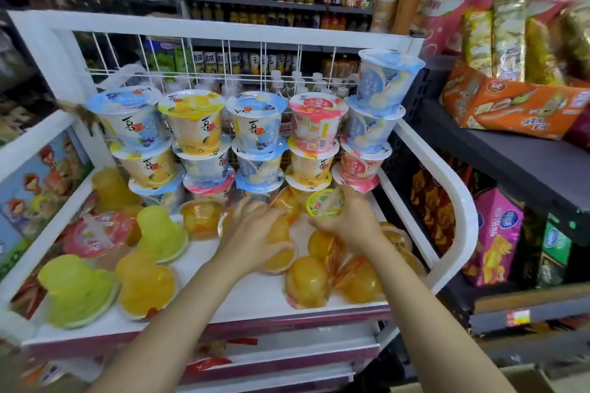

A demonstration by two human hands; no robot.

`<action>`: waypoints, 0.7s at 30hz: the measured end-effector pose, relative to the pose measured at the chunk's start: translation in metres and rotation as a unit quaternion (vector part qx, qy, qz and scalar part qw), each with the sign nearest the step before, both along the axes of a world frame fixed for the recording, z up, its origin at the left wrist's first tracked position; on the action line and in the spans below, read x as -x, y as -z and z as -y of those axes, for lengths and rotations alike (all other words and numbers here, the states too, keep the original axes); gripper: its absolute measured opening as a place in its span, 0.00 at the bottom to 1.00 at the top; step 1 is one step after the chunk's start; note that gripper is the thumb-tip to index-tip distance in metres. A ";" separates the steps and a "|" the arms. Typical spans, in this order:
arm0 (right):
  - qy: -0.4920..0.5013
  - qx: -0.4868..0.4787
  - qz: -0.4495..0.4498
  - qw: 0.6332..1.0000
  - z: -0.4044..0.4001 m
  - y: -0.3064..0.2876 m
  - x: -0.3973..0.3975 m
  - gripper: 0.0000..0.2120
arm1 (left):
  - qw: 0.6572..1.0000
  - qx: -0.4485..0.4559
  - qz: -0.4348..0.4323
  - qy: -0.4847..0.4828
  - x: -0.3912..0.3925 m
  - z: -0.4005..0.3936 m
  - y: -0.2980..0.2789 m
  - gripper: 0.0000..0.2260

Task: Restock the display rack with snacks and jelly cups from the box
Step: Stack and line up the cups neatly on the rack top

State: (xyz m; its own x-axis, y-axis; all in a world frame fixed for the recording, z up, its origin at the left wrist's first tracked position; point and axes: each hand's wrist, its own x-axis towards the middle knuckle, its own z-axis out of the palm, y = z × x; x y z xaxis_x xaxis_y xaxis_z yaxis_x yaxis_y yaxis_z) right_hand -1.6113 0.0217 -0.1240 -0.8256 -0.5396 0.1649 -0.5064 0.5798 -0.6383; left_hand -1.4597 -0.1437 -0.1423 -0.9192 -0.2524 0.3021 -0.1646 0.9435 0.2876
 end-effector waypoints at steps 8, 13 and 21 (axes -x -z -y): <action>-0.029 0.161 -0.028 0.986 -0.009 -0.049 -0.023 0.42 | 0.999 -0.044 -0.030 0.011 -0.009 0.000 -0.013 0.41; -0.125 0.174 0.003 0.977 0.008 -0.072 -0.067 0.43 | 0.986 -0.112 -0.121 -0.019 -0.057 0.009 -0.034 0.43; -0.253 0.024 0.018 0.967 0.080 -0.031 -0.137 0.42 | 0.977 0.018 -0.072 -0.198 -0.154 0.070 0.004 0.23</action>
